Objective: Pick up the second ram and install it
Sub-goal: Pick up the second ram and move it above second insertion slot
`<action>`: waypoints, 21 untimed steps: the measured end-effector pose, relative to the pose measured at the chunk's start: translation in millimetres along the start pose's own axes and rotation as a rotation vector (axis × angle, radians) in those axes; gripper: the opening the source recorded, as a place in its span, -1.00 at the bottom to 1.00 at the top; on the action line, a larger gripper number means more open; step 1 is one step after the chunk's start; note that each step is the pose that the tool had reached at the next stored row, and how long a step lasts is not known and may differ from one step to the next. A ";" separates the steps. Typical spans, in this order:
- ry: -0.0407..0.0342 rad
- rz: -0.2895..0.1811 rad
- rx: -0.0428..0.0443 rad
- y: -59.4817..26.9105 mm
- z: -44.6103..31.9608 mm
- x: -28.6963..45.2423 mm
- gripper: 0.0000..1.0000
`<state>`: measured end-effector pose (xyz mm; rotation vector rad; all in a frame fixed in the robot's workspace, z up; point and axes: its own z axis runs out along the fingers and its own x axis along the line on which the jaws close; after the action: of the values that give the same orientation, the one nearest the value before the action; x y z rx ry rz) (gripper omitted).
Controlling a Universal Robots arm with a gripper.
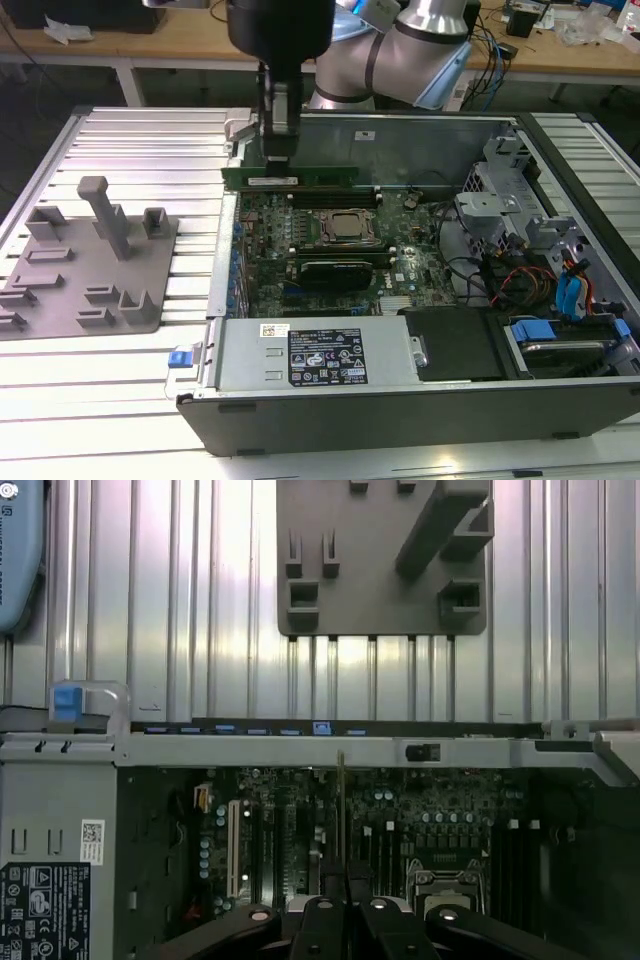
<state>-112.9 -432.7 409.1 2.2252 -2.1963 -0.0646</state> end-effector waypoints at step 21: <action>-0.0003 0.008 -0.0047 -81.4 22.8 -3.2 -0.80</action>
<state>-32.5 -428.0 383.2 2.2140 -2.2028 -0.0698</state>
